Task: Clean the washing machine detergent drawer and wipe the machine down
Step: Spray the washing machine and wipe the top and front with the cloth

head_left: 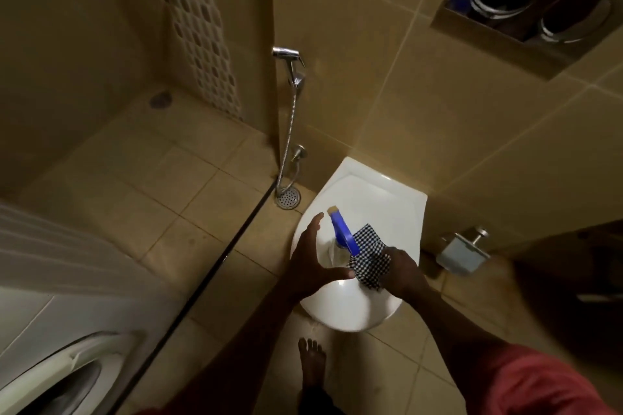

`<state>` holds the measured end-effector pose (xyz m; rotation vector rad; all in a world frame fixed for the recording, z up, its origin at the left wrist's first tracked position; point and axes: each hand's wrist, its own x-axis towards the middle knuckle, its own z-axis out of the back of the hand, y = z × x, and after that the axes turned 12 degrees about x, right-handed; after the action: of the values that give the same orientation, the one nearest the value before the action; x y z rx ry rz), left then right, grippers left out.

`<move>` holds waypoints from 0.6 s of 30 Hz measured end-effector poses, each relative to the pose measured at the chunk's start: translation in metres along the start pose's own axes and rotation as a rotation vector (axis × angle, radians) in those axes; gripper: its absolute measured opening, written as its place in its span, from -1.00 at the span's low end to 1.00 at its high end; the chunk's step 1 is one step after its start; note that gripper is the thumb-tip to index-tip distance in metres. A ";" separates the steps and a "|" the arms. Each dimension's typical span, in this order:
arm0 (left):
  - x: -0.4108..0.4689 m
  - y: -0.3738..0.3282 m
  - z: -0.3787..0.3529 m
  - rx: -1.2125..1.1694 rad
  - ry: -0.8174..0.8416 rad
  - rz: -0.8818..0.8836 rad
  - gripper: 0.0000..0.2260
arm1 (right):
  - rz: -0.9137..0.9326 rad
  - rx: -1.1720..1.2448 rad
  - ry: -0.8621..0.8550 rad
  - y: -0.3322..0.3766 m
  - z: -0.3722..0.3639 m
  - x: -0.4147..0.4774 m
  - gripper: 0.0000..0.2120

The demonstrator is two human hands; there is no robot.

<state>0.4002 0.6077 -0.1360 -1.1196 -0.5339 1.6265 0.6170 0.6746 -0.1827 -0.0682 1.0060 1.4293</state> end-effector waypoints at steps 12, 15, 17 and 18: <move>0.046 0.002 -0.059 -0.159 -0.277 -0.128 -0.29 | 0.090 0.067 -0.018 -0.031 -0.030 0.066 0.00; 0.055 0.009 -0.057 -0.139 -0.300 -0.090 -0.47 | 0.106 -0.018 -0.023 -0.036 -0.044 0.075 0.11; 0.060 0.014 -0.053 -0.117 -0.334 -0.093 -0.48 | 0.070 -0.060 -0.002 -0.038 -0.056 0.083 0.18; 0.060 0.015 -0.050 -0.099 -0.358 -0.109 -0.49 | 0.037 -0.091 -0.003 -0.039 -0.061 0.085 0.18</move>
<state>0.4347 0.6480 -0.1955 -0.8552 -0.8999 1.7281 0.6019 0.6959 -0.2913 -0.1153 0.9438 1.5085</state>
